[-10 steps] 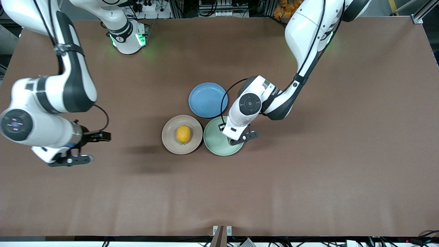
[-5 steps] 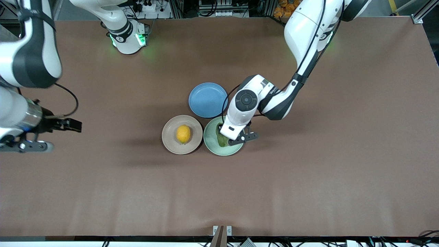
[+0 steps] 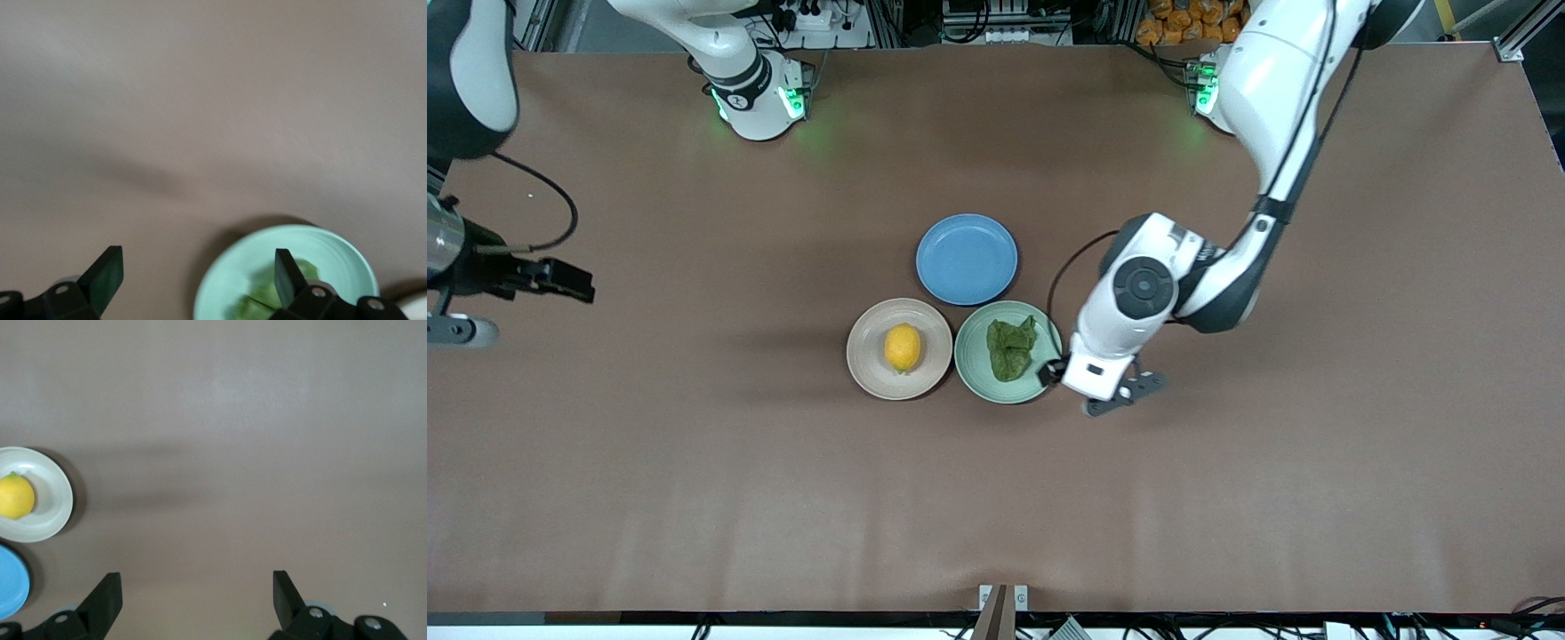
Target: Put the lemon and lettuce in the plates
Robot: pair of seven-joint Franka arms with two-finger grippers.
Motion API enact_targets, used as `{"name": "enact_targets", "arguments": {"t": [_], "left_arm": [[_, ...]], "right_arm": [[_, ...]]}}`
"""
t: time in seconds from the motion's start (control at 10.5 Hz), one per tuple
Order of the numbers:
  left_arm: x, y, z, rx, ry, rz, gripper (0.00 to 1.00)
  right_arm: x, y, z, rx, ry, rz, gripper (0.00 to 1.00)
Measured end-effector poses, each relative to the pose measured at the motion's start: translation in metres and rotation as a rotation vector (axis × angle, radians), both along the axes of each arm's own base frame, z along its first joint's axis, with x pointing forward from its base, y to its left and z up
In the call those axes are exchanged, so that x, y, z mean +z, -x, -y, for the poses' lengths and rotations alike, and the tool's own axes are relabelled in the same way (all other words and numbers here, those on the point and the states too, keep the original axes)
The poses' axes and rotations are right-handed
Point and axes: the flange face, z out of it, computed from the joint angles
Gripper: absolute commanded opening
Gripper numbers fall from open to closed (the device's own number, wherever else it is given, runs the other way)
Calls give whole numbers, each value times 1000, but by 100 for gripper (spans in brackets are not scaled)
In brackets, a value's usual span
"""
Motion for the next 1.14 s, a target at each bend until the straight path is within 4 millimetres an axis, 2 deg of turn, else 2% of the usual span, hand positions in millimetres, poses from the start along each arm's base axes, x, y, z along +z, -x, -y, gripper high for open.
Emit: {"name": "enact_targets", "arguments": {"t": [0.29,0.48,0.86,1.14], "left_arm": [[21,-24,-60,-57,-76,-11,100],[24,-31,-89,-84,-102,-36,100],[21,-37,-130,-144,-133,-107,100],[19,-32,-152,-226,-154,-186,100]], "right_arm": [[24,18,-1,0,-7,-7,100],[25,20,5,-9,-7,-9,100],[11,21,32,-53,-8,-28,100],[17,23,28,-46,-11,-14,100]]}}
